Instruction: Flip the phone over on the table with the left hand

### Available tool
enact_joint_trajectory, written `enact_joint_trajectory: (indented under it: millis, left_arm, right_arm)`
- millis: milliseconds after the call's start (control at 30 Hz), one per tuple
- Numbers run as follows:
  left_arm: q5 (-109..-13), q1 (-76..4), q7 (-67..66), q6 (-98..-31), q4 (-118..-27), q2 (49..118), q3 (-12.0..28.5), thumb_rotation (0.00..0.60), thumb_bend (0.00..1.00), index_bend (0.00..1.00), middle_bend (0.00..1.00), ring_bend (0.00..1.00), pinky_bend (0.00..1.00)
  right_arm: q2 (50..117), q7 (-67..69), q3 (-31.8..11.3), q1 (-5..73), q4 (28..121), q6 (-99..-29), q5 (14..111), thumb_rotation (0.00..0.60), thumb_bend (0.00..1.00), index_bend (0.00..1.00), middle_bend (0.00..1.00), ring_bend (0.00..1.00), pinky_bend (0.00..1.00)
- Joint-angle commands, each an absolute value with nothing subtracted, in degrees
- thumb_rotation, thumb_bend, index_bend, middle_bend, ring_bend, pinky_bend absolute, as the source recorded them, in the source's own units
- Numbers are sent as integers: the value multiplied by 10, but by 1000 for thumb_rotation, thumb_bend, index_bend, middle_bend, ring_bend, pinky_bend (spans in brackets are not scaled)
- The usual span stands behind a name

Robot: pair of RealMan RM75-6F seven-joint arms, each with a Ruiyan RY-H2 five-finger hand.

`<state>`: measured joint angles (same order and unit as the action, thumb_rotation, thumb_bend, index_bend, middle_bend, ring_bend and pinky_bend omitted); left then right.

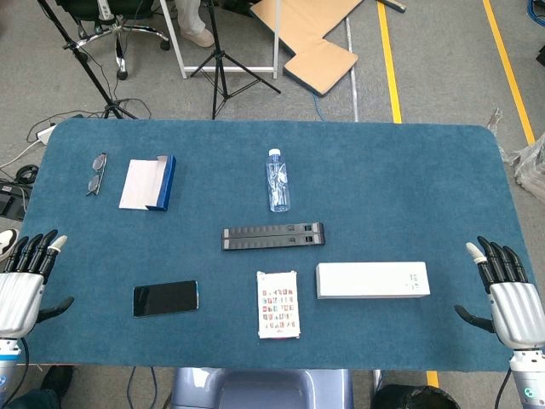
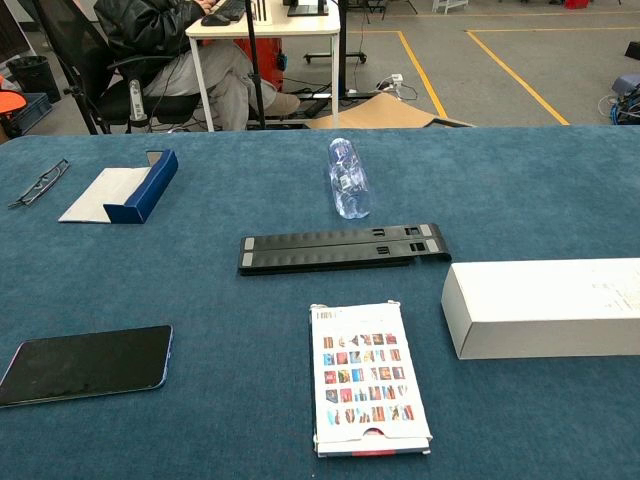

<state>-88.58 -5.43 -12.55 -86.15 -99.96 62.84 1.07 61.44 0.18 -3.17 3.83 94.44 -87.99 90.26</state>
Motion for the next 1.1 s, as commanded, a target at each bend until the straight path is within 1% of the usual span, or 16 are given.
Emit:
enact_joint_trajectory:
  millis: [33,167,267,333,433,467,533,600,667,767,933,1100]
  left_arm:
    - [-885,-54,-124,-860,-1000,628,10,600,0,0,0,0,0]
    - [-883,-55,-121,-852,-997,628,7,600,0,0,0,0,0]
    - [-879,-61,-118,-832,-998,634,2,600,0,0,0,0,0]
    - [-871,-81,-127,-778,-1007,651,-9,600,10,0,0,0,0]
    - [-851,-103,-152,-733,-1010,674,-7,600,49,0,0,0,0]
    - [-836,-114,-167,-710,-1010,692,-4,600,60,0,0,0,0]
    - [-804,-134,-192,-673,-1005,727,4,600,102,0,0,0,0]
    - [-779,-148,-219,-655,-987,767,15,600,164,0,0,0,0]
    - [-763,-157,-239,-643,-975,799,15,600,228,0,0,0,0]
    - [-750,-163,-266,-641,-964,830,13,600,276,0,0,0,5]
    - [-745,-165,-283,-645,-961,853,9,600,323,0,0,0,13]
    - [-730,-168,-305,-642,-961,871,0,600,326,0,0,0,13]
  right_arm:
    - [615,2,-32,39,945,-879,902,600,0,0,0,0,0]
    - [614,3,-32,40,949,-874,899,600,0,0,0,0,0]
    - [613,6,-32,41,952,-871,896,600,0,0,0,0,0]
    - [610,14,-33,41,953,-867,891,600,0,0,0,0,0]
    - [608,21,-33,42,953,-863,888,600,0,0,0,0,0]
    - [607,25,-33,43,953,-862,887,600,0,0,0,0,0]
    - [606,30,-33,44,952,-860,887,600,0,0,0,0,0]
    - [606,34,-32,46,951,-855,888,600,0,0,0,0,0]
    - [605,40,-31,47,950,-851,886,600,0,0,0,0,0]
    - [603,49,-32,48,948,-846,882,600,0,0,0,0,0]
    - [602,55,-32,50,947,-842,880,600,0,0,0,0,0]
    - [601,61,-32,51,945,-836,876,600,0,0,0,0,0]
